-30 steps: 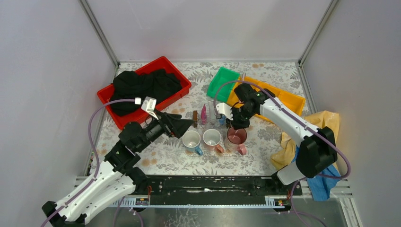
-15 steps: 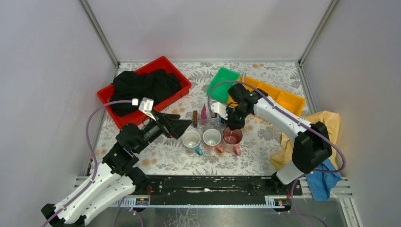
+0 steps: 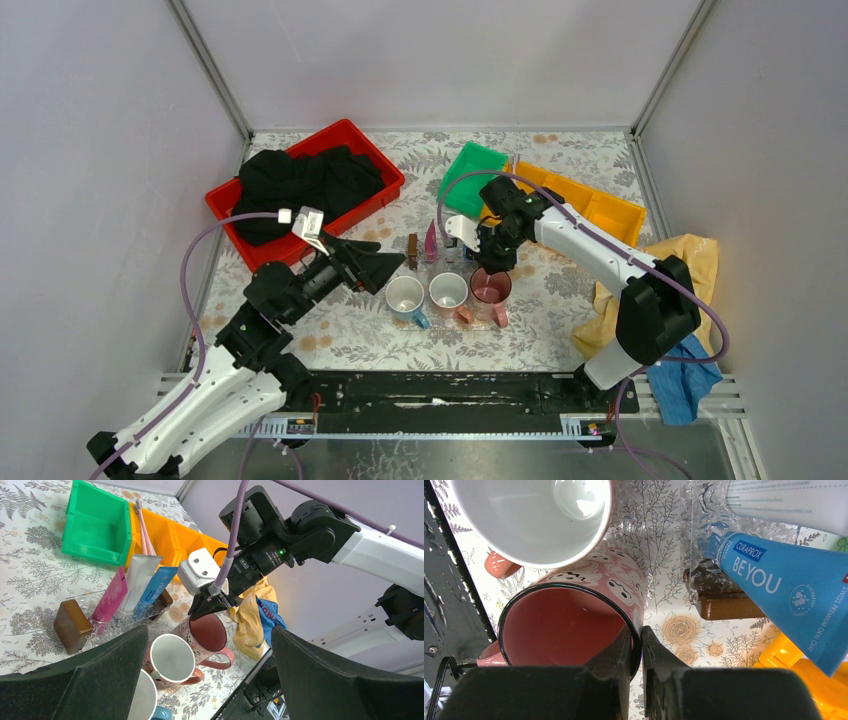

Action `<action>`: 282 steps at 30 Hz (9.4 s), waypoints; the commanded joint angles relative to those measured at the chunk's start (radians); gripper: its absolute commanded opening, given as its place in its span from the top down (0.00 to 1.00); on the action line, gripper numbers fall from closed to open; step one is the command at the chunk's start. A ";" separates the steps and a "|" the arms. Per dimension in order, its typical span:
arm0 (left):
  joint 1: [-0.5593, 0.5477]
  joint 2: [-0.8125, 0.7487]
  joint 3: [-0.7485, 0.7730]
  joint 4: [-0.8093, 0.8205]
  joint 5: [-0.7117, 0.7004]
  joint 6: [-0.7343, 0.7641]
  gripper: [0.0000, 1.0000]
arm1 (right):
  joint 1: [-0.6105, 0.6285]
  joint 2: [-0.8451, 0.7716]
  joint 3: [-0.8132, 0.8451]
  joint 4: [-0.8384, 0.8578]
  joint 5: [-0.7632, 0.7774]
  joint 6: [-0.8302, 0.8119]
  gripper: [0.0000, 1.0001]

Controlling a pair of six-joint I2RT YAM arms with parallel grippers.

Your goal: Prepare toiletry sets of a toothbrush and toothpaste on the tray

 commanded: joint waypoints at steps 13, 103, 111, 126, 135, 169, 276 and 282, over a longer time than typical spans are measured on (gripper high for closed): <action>0.005 -0.007 0.010 0.017 -0.002 -0.008 0.00 | 0.018 -0.073 0.059 -0.001 0.013 0.071 0.53; 0.443 0.413 0.225 0.093 0.150 0.432 0.00 | -0.435 0.588 0.594 0.370 0.091 0.732 0.70; 0.448 0.415 0.223 0.094 0.158 0.430 0.00 | -0.434 0.619 0.627 0.350 0.103 0.727 0.76; 0.452 0.416 0.221 0.096 0.165 0.429 0.00 | -0.435 0.601 0.619 0.347 0.099 0.722 0.94; 0.454 0.416 0.220 0.097 0.175 0.427 0.00 | -0.453 0.463 0.527 0.409 0.008 0.745 1.00; 0.057 0.449 0.238 0.659 0.386 -0.092 0.05 | -0.591 -0.226 0.107 1.031 -0.875 1.347 1.00; -0.015 0.537 0.412 0.480 0.467 0.063 0.55 | -0.053 -0.363 0.043 0.442 -0.888 0.726 1.00; -0.015 0.546 0.448 0.424 0.483 0.091 0.76 | -0.054 -0.361 0.046 0.434 -0.883 0.720 1.00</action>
